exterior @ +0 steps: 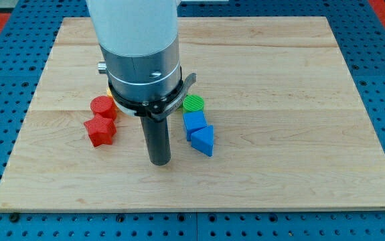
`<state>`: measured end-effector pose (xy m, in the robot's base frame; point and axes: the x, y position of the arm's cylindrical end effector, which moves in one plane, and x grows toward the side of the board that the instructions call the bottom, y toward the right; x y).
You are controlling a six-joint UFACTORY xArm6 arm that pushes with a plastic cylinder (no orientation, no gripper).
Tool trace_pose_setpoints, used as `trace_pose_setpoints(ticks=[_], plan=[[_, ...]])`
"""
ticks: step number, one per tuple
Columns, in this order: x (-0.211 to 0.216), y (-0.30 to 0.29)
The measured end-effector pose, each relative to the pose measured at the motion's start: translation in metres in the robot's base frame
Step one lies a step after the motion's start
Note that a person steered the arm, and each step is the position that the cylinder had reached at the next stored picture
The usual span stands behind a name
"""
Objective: Push the red triangle to the top left
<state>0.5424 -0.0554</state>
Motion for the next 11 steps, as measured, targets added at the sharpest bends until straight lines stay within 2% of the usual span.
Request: trace_pose_setpoints(ticks=[1,3,4,5,6,7,8,9,10,11], plan=[[-0.027,-0.022],[-0.071,-0.017],[-0.071,-0.017],[-0.075,-0.038],[-0.098,-0.075],[-0.081,-0.077],[-0.069,-0.118],[-0.082,-0.142],[-0.142,-0.156],[-0.168,-0.153]])
